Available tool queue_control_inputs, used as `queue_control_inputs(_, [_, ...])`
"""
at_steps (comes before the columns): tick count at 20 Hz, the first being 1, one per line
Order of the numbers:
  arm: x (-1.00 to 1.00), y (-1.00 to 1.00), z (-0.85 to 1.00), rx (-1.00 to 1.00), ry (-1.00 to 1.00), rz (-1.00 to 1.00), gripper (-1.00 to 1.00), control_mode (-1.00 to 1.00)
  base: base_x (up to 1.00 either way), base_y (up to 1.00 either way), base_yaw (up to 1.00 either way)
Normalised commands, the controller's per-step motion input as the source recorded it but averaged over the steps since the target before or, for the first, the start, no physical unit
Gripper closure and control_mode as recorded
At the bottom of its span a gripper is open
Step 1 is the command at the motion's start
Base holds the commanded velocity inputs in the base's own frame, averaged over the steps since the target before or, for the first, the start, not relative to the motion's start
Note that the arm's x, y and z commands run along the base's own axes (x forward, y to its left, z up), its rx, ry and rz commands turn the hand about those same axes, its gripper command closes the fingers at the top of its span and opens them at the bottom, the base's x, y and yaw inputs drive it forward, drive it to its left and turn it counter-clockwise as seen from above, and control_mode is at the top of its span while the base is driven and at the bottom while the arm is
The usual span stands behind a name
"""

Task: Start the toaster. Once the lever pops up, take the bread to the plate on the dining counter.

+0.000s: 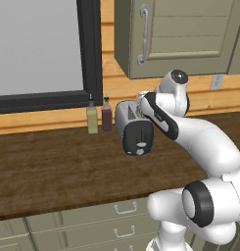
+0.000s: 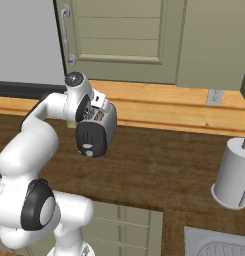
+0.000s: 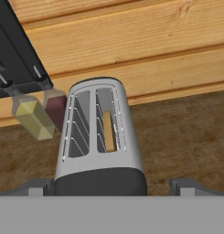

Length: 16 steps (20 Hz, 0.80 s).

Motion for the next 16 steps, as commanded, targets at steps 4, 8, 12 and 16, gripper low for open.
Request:
queue_control_inputs(4, [0.0, 0.0, 0.0, 0.0, 0.0, 0.0, -1.0, -1.0, 0.0, 0.0, 0.0])
queue_control_inputs(8, [0.0, 0.0, 0.0, 0.0, 0.0, 0.0, -1.0, -1.0, 0.0, 0.0, 0.0])
queue_control_inputs(12, [0.0, 0.0, 0.0, 0.0, 0.0, 0.0, -1.0, -1.0, 0.0, 0.0, 0.0])
queue_control_inputs(16, [0.0, 0.0, 0.0, 0.0, 0.0, 0.0, -1.0, -1.0, 0.0, 0.0, 0.0])
